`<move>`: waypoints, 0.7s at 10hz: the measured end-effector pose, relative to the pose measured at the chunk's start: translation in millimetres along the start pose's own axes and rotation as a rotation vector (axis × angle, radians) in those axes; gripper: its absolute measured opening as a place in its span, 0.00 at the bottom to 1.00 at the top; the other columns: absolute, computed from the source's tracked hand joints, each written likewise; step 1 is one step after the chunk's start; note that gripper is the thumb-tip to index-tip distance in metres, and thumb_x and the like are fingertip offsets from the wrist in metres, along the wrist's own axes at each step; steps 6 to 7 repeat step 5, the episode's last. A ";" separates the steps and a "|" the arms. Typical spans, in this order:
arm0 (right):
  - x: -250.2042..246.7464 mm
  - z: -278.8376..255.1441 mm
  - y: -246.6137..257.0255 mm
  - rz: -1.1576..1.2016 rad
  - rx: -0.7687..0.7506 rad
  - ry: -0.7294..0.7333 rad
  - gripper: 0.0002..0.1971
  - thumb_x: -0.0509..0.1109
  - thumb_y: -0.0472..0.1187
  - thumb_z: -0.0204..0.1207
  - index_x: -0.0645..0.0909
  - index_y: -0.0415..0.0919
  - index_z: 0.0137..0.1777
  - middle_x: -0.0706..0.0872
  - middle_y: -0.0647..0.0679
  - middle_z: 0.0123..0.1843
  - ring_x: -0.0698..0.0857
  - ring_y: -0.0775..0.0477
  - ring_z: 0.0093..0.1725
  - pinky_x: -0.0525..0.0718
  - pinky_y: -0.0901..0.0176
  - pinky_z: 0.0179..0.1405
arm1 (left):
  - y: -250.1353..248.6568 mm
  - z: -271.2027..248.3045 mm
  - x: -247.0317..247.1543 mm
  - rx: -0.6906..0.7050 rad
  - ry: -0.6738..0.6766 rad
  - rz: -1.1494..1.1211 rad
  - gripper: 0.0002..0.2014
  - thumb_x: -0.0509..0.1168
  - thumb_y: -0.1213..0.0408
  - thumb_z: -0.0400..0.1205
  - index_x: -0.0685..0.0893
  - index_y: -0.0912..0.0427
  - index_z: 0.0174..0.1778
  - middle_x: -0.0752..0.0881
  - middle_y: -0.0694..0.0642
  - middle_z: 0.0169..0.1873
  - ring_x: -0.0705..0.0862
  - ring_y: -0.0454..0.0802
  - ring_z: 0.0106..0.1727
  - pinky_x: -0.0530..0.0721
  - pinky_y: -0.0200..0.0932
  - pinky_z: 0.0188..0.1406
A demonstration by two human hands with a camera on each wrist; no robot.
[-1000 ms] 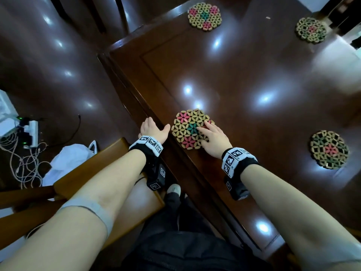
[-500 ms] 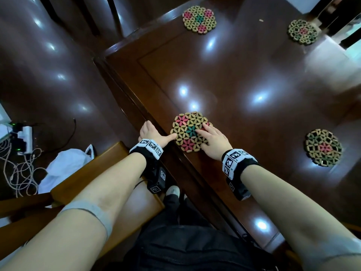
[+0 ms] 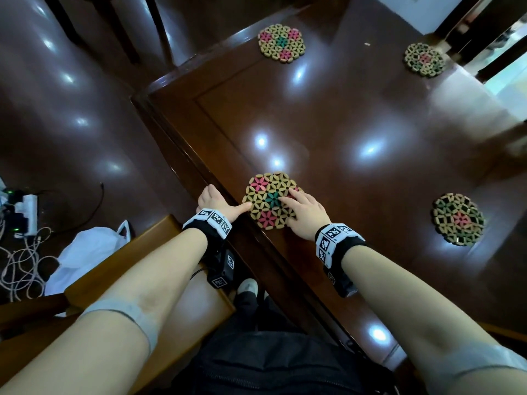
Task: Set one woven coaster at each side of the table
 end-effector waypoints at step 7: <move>-4.0 -3.3 5.0 0.068 0.009 -0.066 0.31 0.60 0.38 0.76 0.62 0.56 0.79 0.57 0.51 0.85 0.54 0.42 0.83 0.60 0.43 0.79 | -0.6 -1.1 -3.8 0.027 0.009 -0.015 0.54 0.68 0.37 0.71 0.48 0.64 0.82 0.53 0.61 0.84 0.53 0.59 0.84 0.56 0.55 0.82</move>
Point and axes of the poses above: each hand's wrist, its own z-axis towards the middle knuckle, its own x-axis out of the palm, y = z × x, the point moved 3 cm from there along z, towards the middle knuckle
